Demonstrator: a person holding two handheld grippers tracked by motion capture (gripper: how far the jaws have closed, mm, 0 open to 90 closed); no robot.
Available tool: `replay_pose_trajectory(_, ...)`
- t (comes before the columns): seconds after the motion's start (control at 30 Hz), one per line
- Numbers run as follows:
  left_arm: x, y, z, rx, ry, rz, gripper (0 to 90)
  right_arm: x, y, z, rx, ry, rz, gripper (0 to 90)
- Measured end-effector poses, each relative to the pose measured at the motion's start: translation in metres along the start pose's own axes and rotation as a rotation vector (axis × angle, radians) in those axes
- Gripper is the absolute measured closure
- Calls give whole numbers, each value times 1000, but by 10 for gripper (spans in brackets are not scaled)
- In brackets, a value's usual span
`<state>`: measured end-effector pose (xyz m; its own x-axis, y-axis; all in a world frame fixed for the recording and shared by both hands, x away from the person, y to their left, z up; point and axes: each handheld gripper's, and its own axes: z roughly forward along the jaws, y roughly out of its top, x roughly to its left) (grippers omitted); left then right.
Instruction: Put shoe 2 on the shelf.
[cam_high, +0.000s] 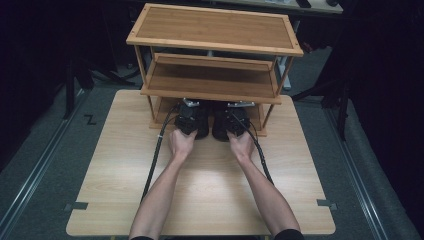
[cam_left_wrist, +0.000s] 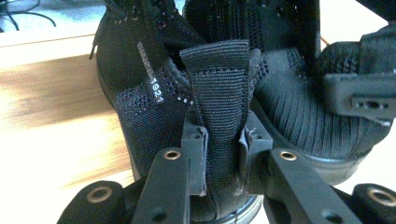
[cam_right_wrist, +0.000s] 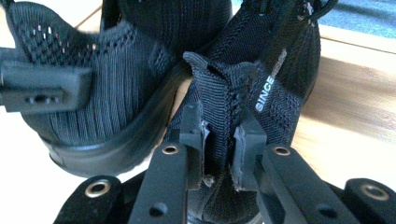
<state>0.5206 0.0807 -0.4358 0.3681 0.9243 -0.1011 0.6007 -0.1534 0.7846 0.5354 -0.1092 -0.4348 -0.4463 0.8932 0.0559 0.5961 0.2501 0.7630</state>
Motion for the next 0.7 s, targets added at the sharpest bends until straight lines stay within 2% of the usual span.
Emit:
replay_pose_trajectory(0.1,-1,0,0,-1,4,3,761,0,1,2,-4,1,10,775)
replay_pose_trajectory(0.37,-3,-2,5,-2,1,3,753,4,3,12,6,-13,-13,763)
replay_pose_trajectory(0.4,-4,-3,7,-2,4,2,752,6,1,11,-8,-22,-17,756)
replay_pose_trajectory(0.53,-3,-4,7,-3,2,1,747,4,2,10,-2,-8,-6,747)
replay_pose_trajectory(0.63,-3,-3,6,-3,-3,2,723,4,3,9,2,-4,-9,697)
replay_pose_trajectory(0.7,-2,-3,5,-9,-12,-2,662,5,4,5,5,5,-18,597)
